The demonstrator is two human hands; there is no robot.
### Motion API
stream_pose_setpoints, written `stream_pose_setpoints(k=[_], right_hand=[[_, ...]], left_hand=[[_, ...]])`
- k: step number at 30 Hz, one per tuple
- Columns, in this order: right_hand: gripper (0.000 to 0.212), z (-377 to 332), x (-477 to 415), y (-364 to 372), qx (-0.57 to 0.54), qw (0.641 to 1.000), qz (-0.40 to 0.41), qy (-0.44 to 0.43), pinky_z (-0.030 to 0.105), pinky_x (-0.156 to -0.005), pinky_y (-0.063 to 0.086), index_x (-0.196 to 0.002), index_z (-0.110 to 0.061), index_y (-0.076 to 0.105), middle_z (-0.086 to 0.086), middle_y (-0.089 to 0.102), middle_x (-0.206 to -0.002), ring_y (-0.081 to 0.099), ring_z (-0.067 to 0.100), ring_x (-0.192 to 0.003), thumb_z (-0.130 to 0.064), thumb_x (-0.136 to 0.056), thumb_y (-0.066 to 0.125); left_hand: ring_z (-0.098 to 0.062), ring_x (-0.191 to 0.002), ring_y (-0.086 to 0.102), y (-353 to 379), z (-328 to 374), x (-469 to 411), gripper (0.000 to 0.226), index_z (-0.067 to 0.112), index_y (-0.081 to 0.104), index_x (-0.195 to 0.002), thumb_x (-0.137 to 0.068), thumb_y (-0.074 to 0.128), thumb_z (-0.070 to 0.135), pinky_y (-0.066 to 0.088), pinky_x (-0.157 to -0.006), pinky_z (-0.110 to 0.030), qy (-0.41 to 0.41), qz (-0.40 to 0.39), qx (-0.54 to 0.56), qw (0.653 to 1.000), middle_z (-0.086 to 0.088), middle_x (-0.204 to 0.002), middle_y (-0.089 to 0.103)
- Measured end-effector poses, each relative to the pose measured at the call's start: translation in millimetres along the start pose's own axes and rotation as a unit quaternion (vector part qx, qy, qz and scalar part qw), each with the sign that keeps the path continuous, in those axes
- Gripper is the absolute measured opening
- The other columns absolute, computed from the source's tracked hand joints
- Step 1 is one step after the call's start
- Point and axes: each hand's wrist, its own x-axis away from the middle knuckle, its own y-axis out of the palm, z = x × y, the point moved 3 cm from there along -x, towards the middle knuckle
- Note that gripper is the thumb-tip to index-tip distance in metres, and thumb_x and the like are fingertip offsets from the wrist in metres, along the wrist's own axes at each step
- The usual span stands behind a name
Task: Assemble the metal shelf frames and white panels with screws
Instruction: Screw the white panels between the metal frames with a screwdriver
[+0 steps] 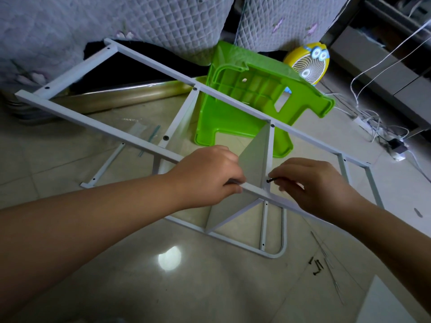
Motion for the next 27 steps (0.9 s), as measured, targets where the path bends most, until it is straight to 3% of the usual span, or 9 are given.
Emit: stream_pose_setpoints(k=[4, 8, 13, 16, 17, 19, 22, 25, 27], right_hand=[[0.027, -2, -4, 4, 0.051, 0.998, -0.030, -0.019, 0.030, -0.047, 0.047, -0.079, -0.002, 0.066, 0.010, 0.062, -0.069, 0.060, 0.027, -0.053, -0.016, -0.082, 0.042], [0.021, -3, -3, 8, 0.094, 0.994, -0.047, -0.019, 0.027, -0.034, 0.040, -0.079, -0.003, 0.059, 0.013, 0.056, -0.068, 0.048, 0.029, -0.042, -0.014, -0.080, 0.041], [0.026, -10, -8, 8, 0.136, 0.990, -0.020, -0.034, 0.019, -0.037, 0.021, -0.067, -0.004, 0.055, 0.011, 0.052, -0.058, 0.042, 0.026, -0.033, -0.017, -0.078, 0.037], [0.028, -12, -12, 9, 0.156, 0.987, -0.024, -0.009, 0.020, -0.035, 0.023, -0.062, -0.006, 0.054, 0.009, 0.052, -0.051, 0.043, 0.026, -0.029, -0.021, -0.080, 0.037], [0.026, -14, -13, 11, 0.168, 0.985, -0.033, 0.014, 0.024, -0.035, 0.027, -0.065, -0.007, 0.054, 0.008, 0.053, -0.053, 0.048, 0.028, -0.034, -0.020, -0.082, 0.039], [0.022, -15, -18, 14, 0.187, 0.974, -0.096, 0.088, 0.033, -0.051, 0.036, -0.085, -0.008, 0.054, 0.006, 0.053, -0.068, 0.059, 0.032, -0.063, -0.019, -0.094, 0.036], [0.024, -11, -19, 21, 0.137, 0.958, -0.161, 0.193, 0.030, -0.064, 0.034, -0.100, -0.010, 0.051, 0.000, 0.036, -0.067, 0.054, 0.030, -0.080, -0.026, -0.098, 0.034], [0.027, -11, -17, 14, 0.132, 0.968, -0.150, 0.149, 0.029, -0.065, 0.032, -0.096, -0.015, 0.048, 0.006, 0.051, -0.081, 0.057, 0.031, -0.091, -0.034, -0.099, 0.030], [0.023, -10, -13, 5, 0.137, 0.980, -0.125, 0.077, 0.029, -0.062, 0.034, -0.094, -0.015, 0.047, 0.005, 0.054, -0.093, 0.058, 0.027, -0.085, -0.034, -0.098, 0.034]], left_hand=[[-0.023, -0.053, 0.060, 0, 0, 0, 0.018, 0.013, 0.075, -0.069, -0.066, 0.065, 0.028, 0.049, -0.040, -0.030, 0.004, 0.003, -0.005, 1.000, -0.001, -0.055, 0.061], [-0.023, -0.054, 0.060, 1, 0, 0, 0.015, 0.013, 0.075, -0.070, -0.064, 0.067, 0.025, 0.047, -0.044, -0.027, 0.005, 0.001, -0.006, 1.000, -0.001, -0.056, 0.062], [-0.021, -0.053, 0.059, 0, 0, -1, 0.019, 0.015, 0.074, -0.067, -0.068, 0.063, 0.029, 0.041, -0.044, -0.023, -0.001, -0.005, -0.005, 1.000, 0.001, -0.054, 0.060], [-0.021, -0.053, 0.060, 0, 0, -1, 0.014, 0.013, 0.075, -0.069, -0.062, 0.068, 0.024, 0.040, -0.048, -0.022, -0.006, -0.006, -0.012, 1.000, 0.001, -0.055, 0.061], [-0.021, -0.054, 0.060, 0, 0, -1, 0.014, 0.013, 0.075, -0.069, -0.062, 0.068, 0.024, 0.040, -0.048, -0.022, -0.008, -0.009, -0.012, 1.000, 0.001, -0.056, 0.061], [-0.021, -0.054, 0.061, 0, 0, -1, 0.014, 0.013, 0.075, -0.069, -0.062, 0.068, 0.024, 0.041, -0.048, -0.024, -0.010, -0.012, -0.013, 1.000, 0.001, -0.056, 0.062], [-0.020, -0.053, 0.060, -1, 1, -1, 0.014, 0.013, 0.075, -0.068, -0.061, 0.068, 0.024, 0.037, -0.048, -0.021, -0.010, -0.013, -0.016, 1.000, 0.002, -0.055, 0.061], [-0.018, -0.053, 0.060, -1, 1, -1, 0.015, 0.014, 0.075, -0.068, -0.061, 0.069, 0.025, 0.036, -0.049, -0.021, -0.011, -0.018, -0.017, 1.000, 0.003, -0.055, 0.060], [-0.018, -0.053, 0.060, 0, 2, -1, 0.015, 0.014, 0.075, -0.068, -0.061, 0.068, 0.025, 0.036, -0.047, -0.022, -0.011, -0.023, -0.021, 0.999, 0.002, -0.054, 0.060]])
